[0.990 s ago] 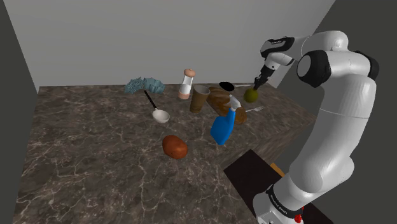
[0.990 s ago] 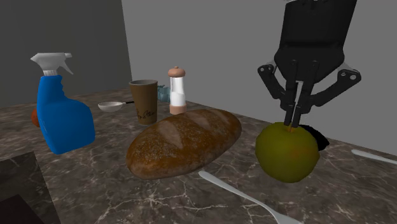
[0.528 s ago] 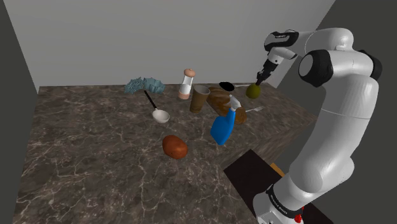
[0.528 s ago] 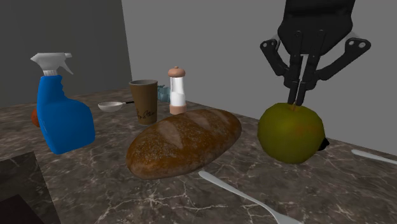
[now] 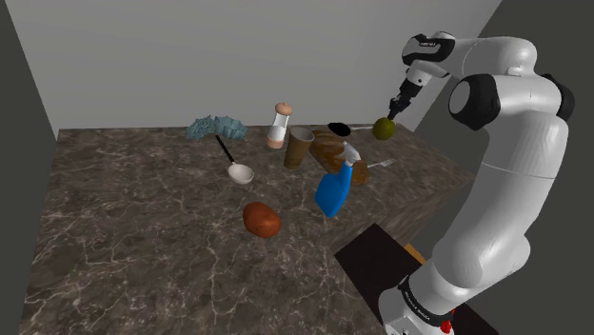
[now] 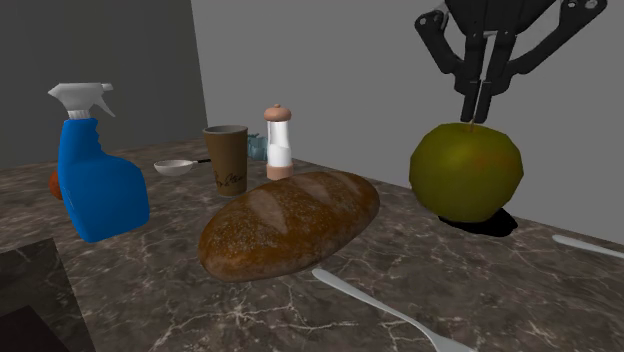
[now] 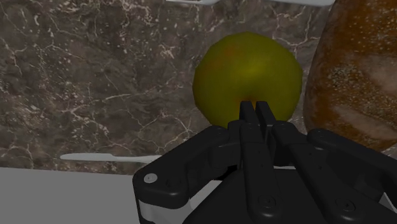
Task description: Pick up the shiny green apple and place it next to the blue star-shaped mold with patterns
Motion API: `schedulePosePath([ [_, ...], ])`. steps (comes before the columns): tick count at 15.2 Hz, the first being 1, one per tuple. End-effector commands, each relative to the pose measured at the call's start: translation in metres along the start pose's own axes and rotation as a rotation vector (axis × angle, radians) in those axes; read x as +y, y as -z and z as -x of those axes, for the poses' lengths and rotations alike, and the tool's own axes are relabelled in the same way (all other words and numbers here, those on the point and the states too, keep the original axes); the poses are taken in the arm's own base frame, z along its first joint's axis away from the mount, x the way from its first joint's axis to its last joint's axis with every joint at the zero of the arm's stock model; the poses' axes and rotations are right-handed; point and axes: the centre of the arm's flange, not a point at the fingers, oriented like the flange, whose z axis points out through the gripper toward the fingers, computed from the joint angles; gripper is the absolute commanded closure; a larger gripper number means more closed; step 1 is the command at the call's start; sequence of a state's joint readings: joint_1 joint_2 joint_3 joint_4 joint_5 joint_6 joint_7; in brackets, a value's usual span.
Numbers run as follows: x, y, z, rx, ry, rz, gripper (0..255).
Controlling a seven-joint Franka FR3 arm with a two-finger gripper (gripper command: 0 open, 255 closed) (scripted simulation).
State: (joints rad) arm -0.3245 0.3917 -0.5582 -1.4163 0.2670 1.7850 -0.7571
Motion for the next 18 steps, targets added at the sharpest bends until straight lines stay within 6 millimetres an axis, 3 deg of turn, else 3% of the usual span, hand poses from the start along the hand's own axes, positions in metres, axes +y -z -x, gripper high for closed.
schedulePosePath([
  [1, 0.000, 0.011, -0.001, 0.000, 0.000, 0.000, 255],
  [12, -0.001, 0.068, -0.005, 0.000, 0.000, 0.000, 255],
  [18, -0.079, 0.066, -0.018, 0.000, 0.000, 0.000, 255],
])
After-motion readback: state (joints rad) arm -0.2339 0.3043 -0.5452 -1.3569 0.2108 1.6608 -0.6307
